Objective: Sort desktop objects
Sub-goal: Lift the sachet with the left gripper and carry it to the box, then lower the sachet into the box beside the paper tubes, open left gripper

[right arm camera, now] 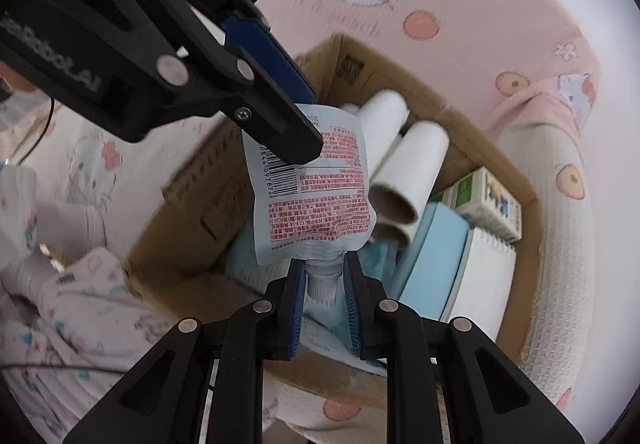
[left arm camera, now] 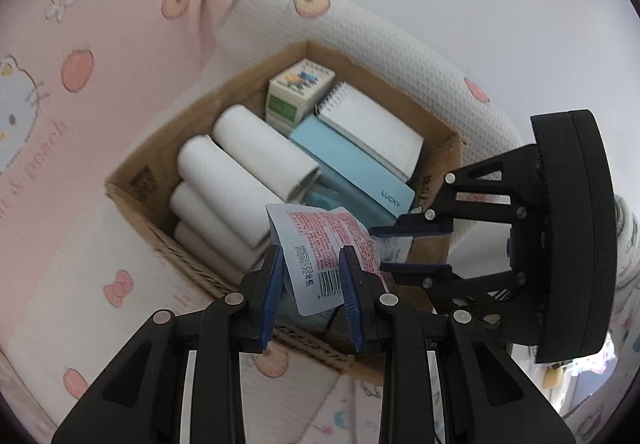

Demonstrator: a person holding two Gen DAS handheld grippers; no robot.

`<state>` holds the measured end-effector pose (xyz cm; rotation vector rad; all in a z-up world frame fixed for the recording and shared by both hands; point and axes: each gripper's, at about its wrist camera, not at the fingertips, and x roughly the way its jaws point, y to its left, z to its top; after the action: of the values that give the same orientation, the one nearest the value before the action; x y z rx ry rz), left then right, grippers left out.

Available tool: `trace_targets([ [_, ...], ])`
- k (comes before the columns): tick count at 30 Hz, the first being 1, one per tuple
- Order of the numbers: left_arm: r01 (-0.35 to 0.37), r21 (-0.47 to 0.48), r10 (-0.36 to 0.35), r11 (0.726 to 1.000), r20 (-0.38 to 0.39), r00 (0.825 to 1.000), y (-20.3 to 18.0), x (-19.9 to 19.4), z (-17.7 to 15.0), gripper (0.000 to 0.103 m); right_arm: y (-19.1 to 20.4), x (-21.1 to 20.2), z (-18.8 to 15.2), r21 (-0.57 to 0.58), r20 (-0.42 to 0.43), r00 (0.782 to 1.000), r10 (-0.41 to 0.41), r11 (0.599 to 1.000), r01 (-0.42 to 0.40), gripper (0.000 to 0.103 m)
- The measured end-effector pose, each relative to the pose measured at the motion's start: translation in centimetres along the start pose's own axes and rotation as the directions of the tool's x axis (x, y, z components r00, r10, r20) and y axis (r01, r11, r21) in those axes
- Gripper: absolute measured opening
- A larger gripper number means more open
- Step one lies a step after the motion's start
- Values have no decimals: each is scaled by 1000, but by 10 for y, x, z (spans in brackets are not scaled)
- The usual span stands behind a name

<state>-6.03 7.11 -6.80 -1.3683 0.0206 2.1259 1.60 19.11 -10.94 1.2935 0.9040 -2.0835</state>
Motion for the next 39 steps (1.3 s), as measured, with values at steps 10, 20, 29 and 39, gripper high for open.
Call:
trace_targets([
  [10,0,0,0,1000,-74,997,-6,17,0,31,-19,18,-16,-118,-48,991,127,984,-132,16],
  [20,24,-22,-28,999,-212,977,-9,51,11,32,-42,40,-14,-250,-238,943,234,923,-292,16],
  [29,6,-68,-26,998,-300,954,-7,61,11,32,-54,50,-17,-230,-276,905,324,892,-389,16],
  [39,3,-22,-12,1000,-381,925,-17,64,5,31,-57,46,-21,-231,-274,893,357,877,-421,16],
])
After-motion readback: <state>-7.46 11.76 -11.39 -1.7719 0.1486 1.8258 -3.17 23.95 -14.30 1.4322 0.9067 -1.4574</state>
